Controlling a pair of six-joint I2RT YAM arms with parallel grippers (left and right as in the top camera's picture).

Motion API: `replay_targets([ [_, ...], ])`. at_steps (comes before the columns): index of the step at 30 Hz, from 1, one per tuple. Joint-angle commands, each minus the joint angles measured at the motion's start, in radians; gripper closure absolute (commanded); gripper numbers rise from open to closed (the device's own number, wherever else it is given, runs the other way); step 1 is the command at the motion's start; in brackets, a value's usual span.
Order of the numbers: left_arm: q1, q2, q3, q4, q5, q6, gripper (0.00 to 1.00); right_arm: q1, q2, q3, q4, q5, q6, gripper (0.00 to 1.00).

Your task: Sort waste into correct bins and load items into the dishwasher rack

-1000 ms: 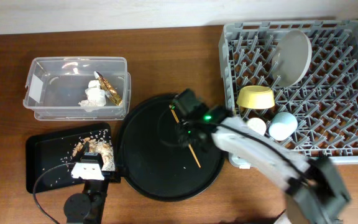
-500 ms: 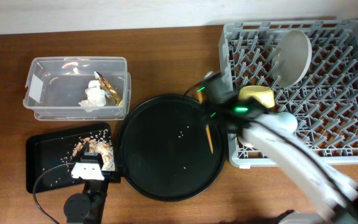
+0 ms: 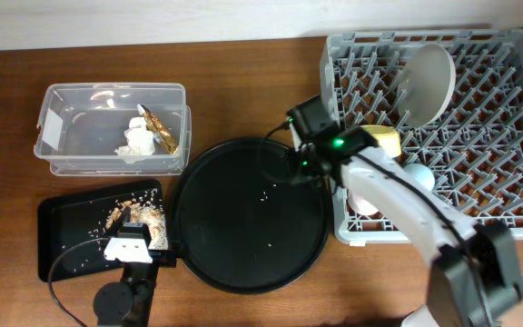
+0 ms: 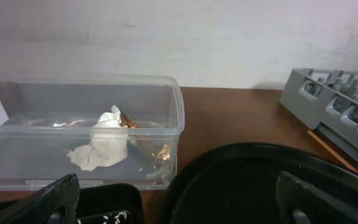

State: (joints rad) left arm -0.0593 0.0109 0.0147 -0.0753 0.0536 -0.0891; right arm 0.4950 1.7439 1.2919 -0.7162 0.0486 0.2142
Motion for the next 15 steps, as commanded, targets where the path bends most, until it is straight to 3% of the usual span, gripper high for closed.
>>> replay_targets([
  [1, 0.005, -0.006, -0.006, 0.0, 0.01, 0.015, 0.01, -0.014, 0.105, 0.0, 0.113, 0.278, 0.01, 0.8],
  [3, 0.005, -0.006, -0.006, -0.001, 0.011, 0.015, 0.01, -0.05, 0.173, 0.001, 0.223, 0.312, 0.0, 0.8],
  [8, 0.005, -0.006, -0.006, -0.001, 0.011, 0.015, 0.01, -0.14, 0.29, 0.0, 0.311, 0.301, 0.0, 0.79],
  [12, 0.005, -0.006, -0.006, 0.0, 0.01, 0.015, 0.01, -0.235, 0.327, 0.001, 0.312, 0.157, -0.005, 0.65],
  [15, 0.005, -0.006, -0.006, 0.0, 0.011, 0.015, 0.01, -0.219, 0.327, 0.001, 0.311, 0.116, -0.024, 0.64],
])
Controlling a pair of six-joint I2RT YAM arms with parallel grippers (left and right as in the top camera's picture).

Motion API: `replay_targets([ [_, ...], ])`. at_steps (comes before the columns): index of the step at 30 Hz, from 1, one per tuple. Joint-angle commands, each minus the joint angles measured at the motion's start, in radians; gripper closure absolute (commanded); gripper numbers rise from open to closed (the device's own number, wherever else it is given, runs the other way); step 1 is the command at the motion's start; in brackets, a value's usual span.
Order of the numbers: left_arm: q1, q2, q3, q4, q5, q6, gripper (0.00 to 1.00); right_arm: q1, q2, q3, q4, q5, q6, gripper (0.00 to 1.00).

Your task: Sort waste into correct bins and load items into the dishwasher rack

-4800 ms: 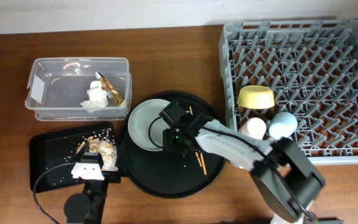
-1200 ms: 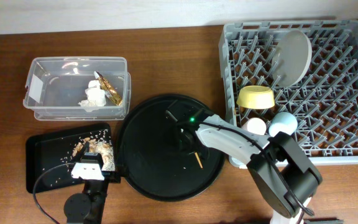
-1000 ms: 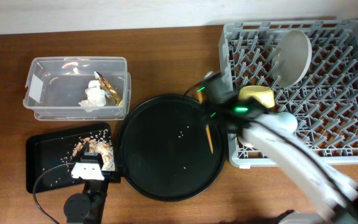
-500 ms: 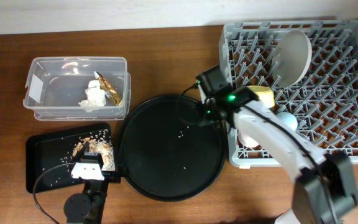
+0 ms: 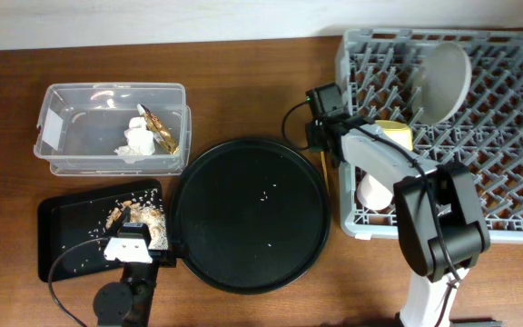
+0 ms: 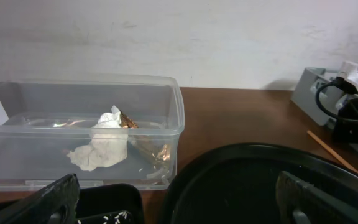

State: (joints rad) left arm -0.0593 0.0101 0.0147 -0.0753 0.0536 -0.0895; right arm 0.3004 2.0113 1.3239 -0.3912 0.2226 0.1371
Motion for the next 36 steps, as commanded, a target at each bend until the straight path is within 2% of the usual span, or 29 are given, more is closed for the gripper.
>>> replay_targets([
  [1, 0.005, -0.005, -0.006, 0.0, 0.011, 0.016, 0.01, -0.006, 0.06, -0.031, -0.02, -0.058, 0.05, 0.64],
  [5, 0.005, -0.005, -0.006, 0.0, 0.011, 0.016, 0.01, 0.055, 0.061, -0.031, -0.035, -0.046, 0.05, 0.63],
  [8, 0.005, -0.005, -0.006, -0.001, 0.011, 0.016, 0.01, 0.108, 0.003, 0.0, -0.099, 0.061, 0.045, 0.6],
  [12, 0.005, -0.005, -0.006, -0.001, 0.011, 0.016, 0.01, 0.114, -0.03, 0.035, -0.089, 0.078, 0.038, 0.59],
  [15, 0.005, -0.005, -0.006, 0.0, 0.011, 0.016, 0.01, 0.111, -0.03, 0.039, -0.032, 0.077, -0.026, 0.57],
  [22, 0.005, -0.005, -0.006, 0.0, 0.011, 0.016, 0.0, 0.051, 0.117, 0.039, 0.029, 0.048, -0.025, 0.58],
  [23, 0.005, -0.005, -0.006, -0.001, 0.011, 0.016, 0.01, 0.052, 0.14, 0.039, 0.025, 0.038, -0.025, 0.65],
  [24, 0.005, -0.005, -0.006, -0.001, 0.01, 0.016, 0.01, 0.053, 0.144, 0.039, 0.014, 0.018, -0.025, 0.81],
  [25, 0.005, -0.005, -0.006, -0.001, 0.011, 0.016, 0.01, 0.053, 0.143, 0.039, 0.001, -0.012, -0.019, 0.92],
  [26, 0.005, -0.005, -0.006, -0.001, 0.011, 0.016, 0.01, 0.053, 0.139, 0.042, -0.019, -0.014, 0.016, 0.96],
  [31, 0.005, -0.005, -0.006, 0.0, 0.011, 0.016, 0.01, 0.066, 0.008, 0.103, -0.167, -0.063, 0.047, 0.96],
  [36, 0.005, -0.005, -0.006, 0.0, 0.011, 0.016, 0.01, 0.064, -0.235, 0.151, -0.237, -0.093, 0.046, 0.96],
])
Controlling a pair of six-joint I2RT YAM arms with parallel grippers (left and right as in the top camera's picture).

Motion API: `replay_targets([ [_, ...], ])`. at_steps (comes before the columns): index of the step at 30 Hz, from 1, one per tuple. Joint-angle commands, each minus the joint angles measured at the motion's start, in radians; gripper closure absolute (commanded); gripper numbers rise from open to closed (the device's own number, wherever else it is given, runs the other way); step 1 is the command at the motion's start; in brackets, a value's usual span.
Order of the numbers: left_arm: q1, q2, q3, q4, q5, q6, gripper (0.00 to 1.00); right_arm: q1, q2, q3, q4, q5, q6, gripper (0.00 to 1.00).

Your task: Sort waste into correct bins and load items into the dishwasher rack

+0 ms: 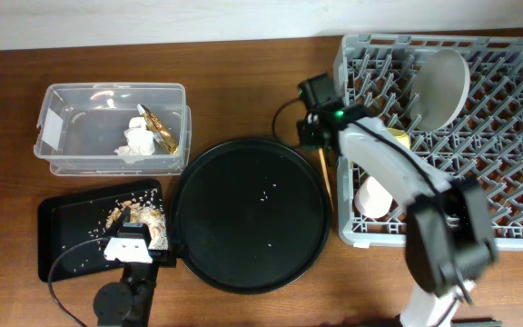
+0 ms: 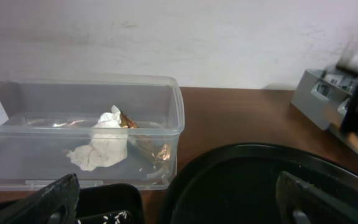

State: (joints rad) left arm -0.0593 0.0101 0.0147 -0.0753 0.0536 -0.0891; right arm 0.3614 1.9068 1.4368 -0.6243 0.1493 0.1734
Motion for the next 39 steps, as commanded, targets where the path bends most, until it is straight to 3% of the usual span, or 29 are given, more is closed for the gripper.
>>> replay_targets([
  [1, 0.005, -0.005, -0.006, -0.001, 0.011, 0.015, 0.01, -0.009, -0.174, 0.038, -0.017, 0.02, 0.01, 0.96],
  [11, 0.005, -0.005, -0.006, 0.0, 0.011, 0.015, 0.01, -0.094, -0.277, 0.103, -0.121, 0.041, -0.039, 0.96],
  [19, 0.005, -0.005, -0.006, -0.001, 0.011, 0.015, 0.01, -0.173, -0.277, 0.188, -0.075, 0.037, -0.07, 0.96],
  [24, 0.005, -0.005, -0.006, 0.0, 0.01, 0.015, 0.01, -0.183, -0.209, 0.185, -0.134, -0.037, -0.061, 0.96],
  [28, 0.005, -0.005, -0.006, -0.001, 0.011, 0.015, 0.01, -0.185, -0.156, 0.185, -0.117, -0.038, 0.009, 0.84],
  [30, 0.005, -0.005, -0.006, 0.0, 0.011, 0.015, 0.01, -0.185, -0.183, 0.185, -0.122, -0.038, 0.019, 0.55],
  [31, 0.005, -0.005, -0.006, -0.001, 0.01, 0.015, 0.01, -0.183, -0.21, 0.185, -0.126, -0.038, 0.018, 0.5],
  [35, 0.005, -0.005, -0.006, 0.0, 0.011, 0.015, 0.01, -0.084, -0.47, 0.186, -0.231, -0.124, 0.014, 0.48],
  [38, 0.005, -0.005, -0.006, 0.0, 0.011, 0.015, 0.01, 0.105, -0.661, 0.186, -0.331, -0.127, -0.001, 0.4],
  [39, 0.005, -0.005, -0.006, 0.0, 0.011, 0.015, 0.01, 0.174, -0.705, 0.186, -0.359, -0.128, 0.0, 0.01],
])
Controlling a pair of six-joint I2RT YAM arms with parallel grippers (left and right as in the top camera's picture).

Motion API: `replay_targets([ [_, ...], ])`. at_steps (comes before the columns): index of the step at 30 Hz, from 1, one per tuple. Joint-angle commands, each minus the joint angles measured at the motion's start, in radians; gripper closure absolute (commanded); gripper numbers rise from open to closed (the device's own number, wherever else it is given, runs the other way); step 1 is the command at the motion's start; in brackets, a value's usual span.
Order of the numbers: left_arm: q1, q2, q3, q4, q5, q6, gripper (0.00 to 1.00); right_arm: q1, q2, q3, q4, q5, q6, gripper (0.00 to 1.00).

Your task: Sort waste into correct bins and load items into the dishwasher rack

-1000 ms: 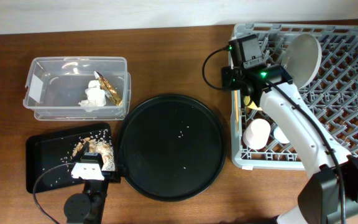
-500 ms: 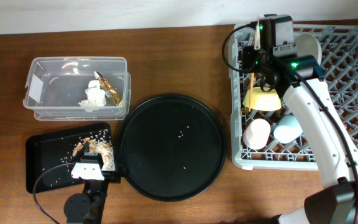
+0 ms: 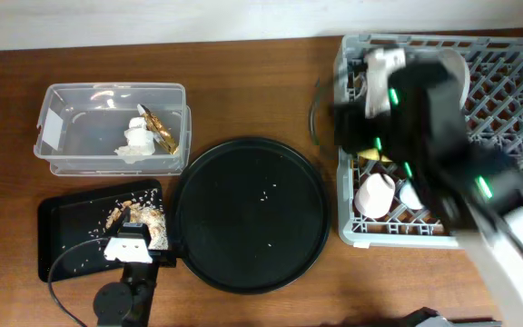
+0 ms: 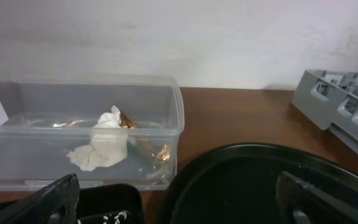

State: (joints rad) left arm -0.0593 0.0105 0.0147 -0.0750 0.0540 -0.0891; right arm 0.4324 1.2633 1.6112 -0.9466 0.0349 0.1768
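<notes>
A clear plastic bin (image 3: 62,154) at the back left holds a white tissue (image 3: 137,139) and a gold wrapper (image 3: 163,132); the left wrist view shows the bin (image 4: 166,106) too. The grey dishwasher rack (image 3: 352,238) on the right carries a white cup (image 3: 375,193), a yellow item (image 3: 375,154) and a pale bowl (image 3: 455,68). My right arm (image 3: 425,118) is a blur over the rack, and its fingers cannot be made out. My left gripper (image 4: 179,202) stands open and empty, low over the small black tray (image 3: 66,227).
A large round black tray (image 3: 248,213) with a few rice grains fills the middle. The small black rectangular tray at the front left holds food scraps and rice. A cable loops off the rack's left edge.
My right arm has gone from the gap between round tray and rack to above the rack, blurred. The chopstick that lay in that gap is no longer there. The left arm is unchanged.
My right gripper was first over the round tray's far right edge, with the rack close against it. Then the rack stood further right and a chopstick lay in the gap, the gripper at its far end. Now the gap is bare and the arm is over the rack.
</notes>
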Motion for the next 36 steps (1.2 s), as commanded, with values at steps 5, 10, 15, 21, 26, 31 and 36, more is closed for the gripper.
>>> replay_targets([
  [5, 0.005, -0.005, -0.006, -0.001, 0.01, 0.015, 0.01, 0.303, -0.122, 0.011, -0.121, -0.043, -0.004, 0.01],
  [10, 0.005, -0.005, -0.006, -0.001, 0.01, 0.015, 0.01, 0.306, -0.196, 0.011, -0.336, 0.095, -0.023, 0.01],
  [15, 0.005, -0.005, -0.006, -0.001, 0.01, 0.015, 0.01, 0.064, -0.514, -0.25, -0.076, 0.181, -0.038, 0.01],
  [21, 0.005, -0.005, -0.006, -0.001, 0.01, 0.015, 0.01, -0.245, -1.038, -1.009, 0.294, 0.001, -0.038, 0.01],
  [26, 0.005, -0.005, -0.006, -0.001, 0.01, 0.015, 0.0, -0.317, -1.26, -1.391, 0.521, 0.002, -0.038, 0.01],
  [31, 0.005, -0.005, -0.006, -0.001, 0.01, 0.015, 0.01, -0.316, -1.26, -1.606, 0.869, -0.002, -0.038, 0.02],
  [36, 0.005, -0.005, -0.006, -0.001, 0.01, 0.015, 0.01, -0.316, -1.26, -1.606, 0.869, -0.002, -0.038, 0.02],
])
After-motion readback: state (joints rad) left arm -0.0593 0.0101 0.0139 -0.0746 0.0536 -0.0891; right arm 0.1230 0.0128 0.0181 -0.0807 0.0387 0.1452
